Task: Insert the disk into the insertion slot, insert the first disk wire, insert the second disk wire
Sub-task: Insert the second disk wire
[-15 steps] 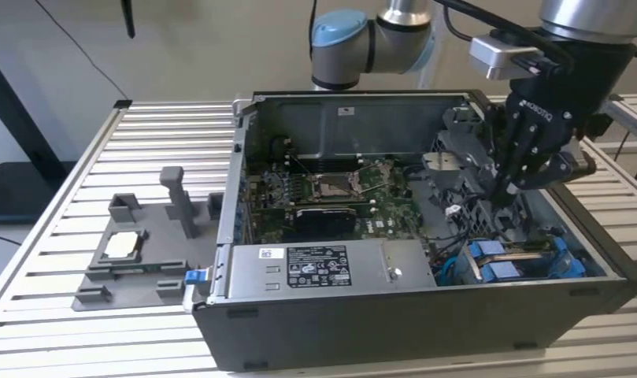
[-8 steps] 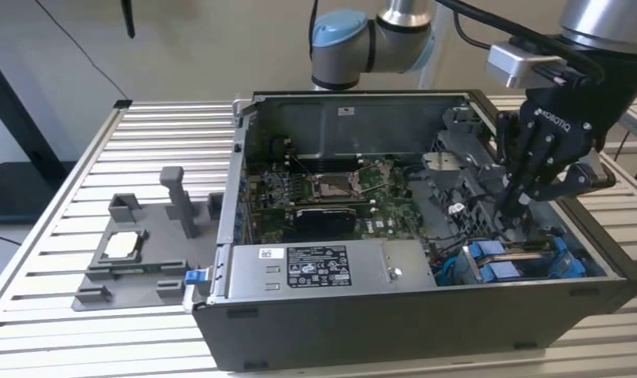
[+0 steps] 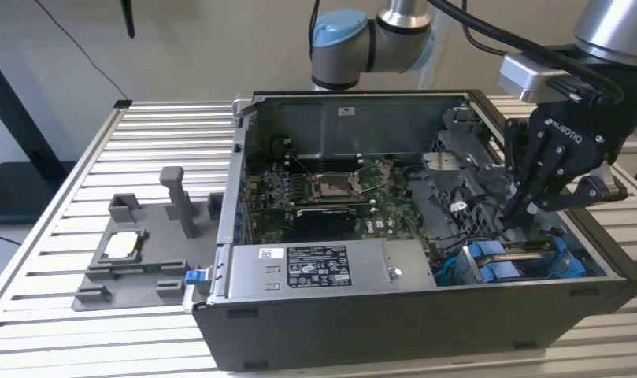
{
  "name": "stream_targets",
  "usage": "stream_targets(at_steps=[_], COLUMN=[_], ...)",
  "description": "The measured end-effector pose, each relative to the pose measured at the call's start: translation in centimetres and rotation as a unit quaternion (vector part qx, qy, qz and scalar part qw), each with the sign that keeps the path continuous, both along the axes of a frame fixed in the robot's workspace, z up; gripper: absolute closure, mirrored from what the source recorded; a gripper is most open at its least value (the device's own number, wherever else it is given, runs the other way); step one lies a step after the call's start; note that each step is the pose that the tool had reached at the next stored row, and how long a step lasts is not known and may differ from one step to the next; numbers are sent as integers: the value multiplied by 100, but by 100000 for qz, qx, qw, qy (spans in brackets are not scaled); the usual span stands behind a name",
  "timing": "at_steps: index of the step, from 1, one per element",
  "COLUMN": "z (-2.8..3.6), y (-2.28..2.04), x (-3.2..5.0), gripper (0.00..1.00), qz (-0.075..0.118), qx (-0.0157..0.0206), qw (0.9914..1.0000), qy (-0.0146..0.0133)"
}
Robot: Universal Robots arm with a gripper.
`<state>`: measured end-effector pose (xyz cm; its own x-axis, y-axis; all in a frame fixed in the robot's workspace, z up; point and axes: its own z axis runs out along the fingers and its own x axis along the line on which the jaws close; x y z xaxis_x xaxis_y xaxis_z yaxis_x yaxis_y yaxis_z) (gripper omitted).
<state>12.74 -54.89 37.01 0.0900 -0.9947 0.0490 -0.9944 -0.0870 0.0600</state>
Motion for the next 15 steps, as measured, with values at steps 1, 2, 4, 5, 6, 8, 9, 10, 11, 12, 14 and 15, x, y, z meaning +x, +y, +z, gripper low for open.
stream_targets(at_steps=[1, 2, 4, 5, 6, 8, 9, 10, 11, 12, 14, 15], z=[-5, -10, -16, -18, -22, -27, -32, -36, -41, -45, -58, -64], y=[-6, -12, -25, -31, -39, -53, -61, -67, -75, -81, -92, -97], x=[6, 13, 33, 45, 59, 82, 90, 97, 105, 111, 117, 118], gripper=[84, 84, 84, 84, 84, 84, 84, 84, 84, 84, 84, 84], qz=[-5, -3, -3, -2, -8, -21, -39, -55, -70, -87, -149, -193], qx=[437, 827, 1524, 1781, 1936, 2095, 2193, 2281, 2380, 2492, 2775, 2901], qw=[99999, 99997, 99988, 99984, 99981, 99978, 99976, 99974, 99972, 99969, 99961, 99958], qy=[0, 1, 1, 0, 1, 0, 2, 2, 5, 11, 27, 67])
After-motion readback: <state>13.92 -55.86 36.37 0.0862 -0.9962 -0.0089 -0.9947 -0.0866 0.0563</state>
